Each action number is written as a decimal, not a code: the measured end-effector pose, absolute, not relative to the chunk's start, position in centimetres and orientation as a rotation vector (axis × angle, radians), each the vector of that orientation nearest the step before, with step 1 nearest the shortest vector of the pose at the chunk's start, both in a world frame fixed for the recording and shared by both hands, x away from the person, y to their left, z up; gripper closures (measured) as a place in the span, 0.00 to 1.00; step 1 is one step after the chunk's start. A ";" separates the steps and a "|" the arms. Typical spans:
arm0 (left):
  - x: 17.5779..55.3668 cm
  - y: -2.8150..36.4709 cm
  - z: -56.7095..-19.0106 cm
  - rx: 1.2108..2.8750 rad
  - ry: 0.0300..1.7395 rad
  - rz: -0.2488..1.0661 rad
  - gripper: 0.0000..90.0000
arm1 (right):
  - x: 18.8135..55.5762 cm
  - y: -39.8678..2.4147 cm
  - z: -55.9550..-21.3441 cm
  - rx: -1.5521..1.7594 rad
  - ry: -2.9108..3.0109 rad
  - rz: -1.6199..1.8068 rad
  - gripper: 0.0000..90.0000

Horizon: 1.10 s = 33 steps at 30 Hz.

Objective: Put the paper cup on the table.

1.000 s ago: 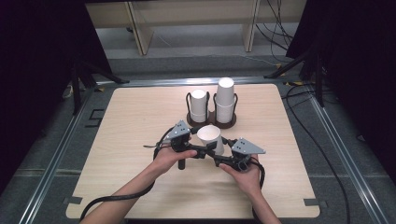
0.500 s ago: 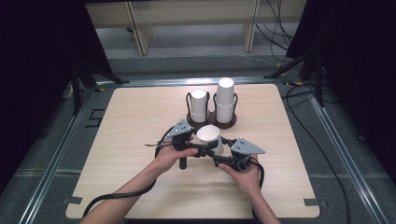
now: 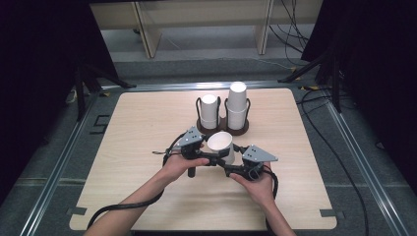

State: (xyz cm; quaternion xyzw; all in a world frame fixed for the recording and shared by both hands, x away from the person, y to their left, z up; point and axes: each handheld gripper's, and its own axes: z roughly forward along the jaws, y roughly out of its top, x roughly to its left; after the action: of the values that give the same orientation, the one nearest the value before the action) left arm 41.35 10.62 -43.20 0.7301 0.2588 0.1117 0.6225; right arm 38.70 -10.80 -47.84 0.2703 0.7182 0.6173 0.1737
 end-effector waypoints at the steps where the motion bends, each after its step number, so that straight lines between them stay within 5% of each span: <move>1: 41.3 10.6 -43.2 1.677 0.594 0.257 0.22 | 38.5 -10.7 -47.8 0.795 2.043 1.740 0.27; 14: 41.4 11.7 -42.3 1.699 0.557 0.389 0.23 | 38.5 -10.3 -47.9 0.764 2.066 1.672 0.18; 33: 41.3 14.6 -41.3 1.753 0.563 0.601 0.23 | 38.8 -11.2 -48.1 0.822 2.053 1.670 0.20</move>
State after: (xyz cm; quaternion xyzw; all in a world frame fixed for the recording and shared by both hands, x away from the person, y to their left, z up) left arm 41.32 14.56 -41.26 0.7459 0.2394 0.2558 0.5665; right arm 38.76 -11.21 -48.12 0.2915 0.7282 0.5923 0.1843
